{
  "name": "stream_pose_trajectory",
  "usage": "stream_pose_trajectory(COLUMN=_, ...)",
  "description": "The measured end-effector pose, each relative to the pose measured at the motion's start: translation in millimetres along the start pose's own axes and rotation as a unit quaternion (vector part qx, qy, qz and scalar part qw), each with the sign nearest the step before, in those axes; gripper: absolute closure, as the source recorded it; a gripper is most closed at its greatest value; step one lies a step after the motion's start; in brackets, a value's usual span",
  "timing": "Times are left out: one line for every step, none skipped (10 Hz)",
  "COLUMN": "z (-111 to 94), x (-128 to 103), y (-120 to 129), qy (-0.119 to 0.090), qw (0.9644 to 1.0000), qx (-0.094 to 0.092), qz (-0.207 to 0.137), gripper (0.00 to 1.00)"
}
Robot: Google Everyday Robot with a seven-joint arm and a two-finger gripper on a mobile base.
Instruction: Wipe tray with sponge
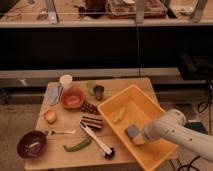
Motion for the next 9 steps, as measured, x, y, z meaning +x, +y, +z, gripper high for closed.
stream_pose_trajectory(z=-2, x=18, y=-3, qy=0.008, qw=0.9999, qx=0.001, qz=0.007, gripper=1.0)
stream_pose_trajectory(z=-4, x=33, y=-11, qy=0.015, qw=0.9997, qx=0.007, qz=0.018, gripper=1.0)
stream_pose_trajectory(z=-7, x=42, y=-23, qy=0.018, qw=0.9993, qx=0.018, qz=0.027, gripper=1.0)
stream_pose_trajectory(z=-11, x=47, y=-39, qy=0.018, qw=0.9985, qx=0.032, qz=0.04, gripper=1.0)
stream_pose_trajectory(z=-12, x=45, y=-51, qy=0.017, qw=0.9977, qx=0.043, qz=0.049, gripper=1.0)
stream_pose_trajectory(z=-12, x=37, y=-64, qy=0.014, qw=0.9967, qx=0.054, qz=0.059, gripper=1.0)
stream_pose_trajectory(z=-8, x=24, y=-76, qy=0.011, qw=0.9957, qx=0.065, qz=0.065, gripper=1.0)
stream_pose_trajectory(z=-4, x=9, y=-84, qy=0.007, qw=0.995, qx=0.072, qz=0.069, gripper=1.0)
stream_pose_trajectory(z=1, x=-3, y=-89, qy=0.005, qw=0.9947, qx=0.076, qz=0.068, gripper=1.0)
